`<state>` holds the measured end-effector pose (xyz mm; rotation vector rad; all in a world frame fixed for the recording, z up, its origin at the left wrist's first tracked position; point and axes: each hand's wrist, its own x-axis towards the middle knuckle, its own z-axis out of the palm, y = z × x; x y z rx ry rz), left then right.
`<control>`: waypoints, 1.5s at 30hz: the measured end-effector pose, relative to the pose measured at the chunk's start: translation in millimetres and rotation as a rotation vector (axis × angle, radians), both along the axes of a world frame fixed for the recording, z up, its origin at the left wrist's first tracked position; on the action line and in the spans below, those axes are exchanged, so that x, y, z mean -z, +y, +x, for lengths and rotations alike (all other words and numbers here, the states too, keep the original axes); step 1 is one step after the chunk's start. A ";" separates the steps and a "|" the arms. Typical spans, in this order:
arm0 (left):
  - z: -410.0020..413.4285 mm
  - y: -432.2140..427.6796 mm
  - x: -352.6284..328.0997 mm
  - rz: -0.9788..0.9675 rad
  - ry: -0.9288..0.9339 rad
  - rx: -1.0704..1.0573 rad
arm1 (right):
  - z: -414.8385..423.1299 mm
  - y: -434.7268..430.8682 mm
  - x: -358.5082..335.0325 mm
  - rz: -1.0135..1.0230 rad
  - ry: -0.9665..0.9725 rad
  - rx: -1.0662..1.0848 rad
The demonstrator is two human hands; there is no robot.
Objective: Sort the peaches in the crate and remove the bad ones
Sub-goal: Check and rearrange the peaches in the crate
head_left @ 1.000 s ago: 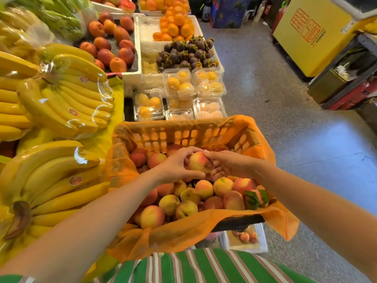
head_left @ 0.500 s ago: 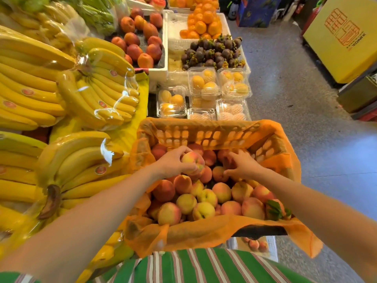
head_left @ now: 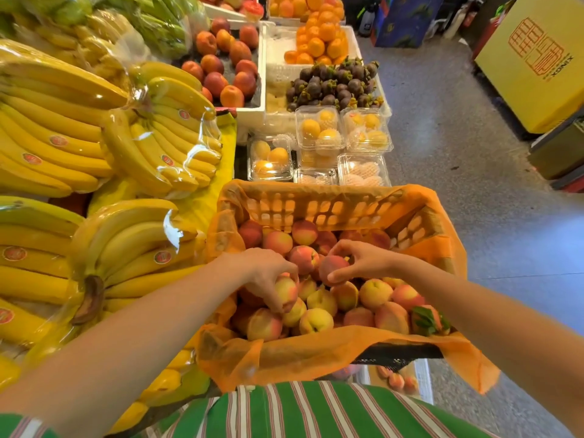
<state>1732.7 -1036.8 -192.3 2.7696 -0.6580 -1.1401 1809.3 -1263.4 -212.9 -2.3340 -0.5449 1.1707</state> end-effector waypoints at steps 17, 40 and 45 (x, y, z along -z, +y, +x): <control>-50.4 0.4 -12.4 -0.006 -0.187 -0.173 | -48.1 14.6 -17.9 0.122 0.104 -0.037; -68.9 57.8 4.1 -0.050 -0.592 -0.272 | -23.9 86.5 15.3 0.212 -0.290 -0.105; -67.2 64.3 11.4 -0.118 -0.573 -0.328 | -25.6 96.0 23.2 0.235 -0.372 -0.093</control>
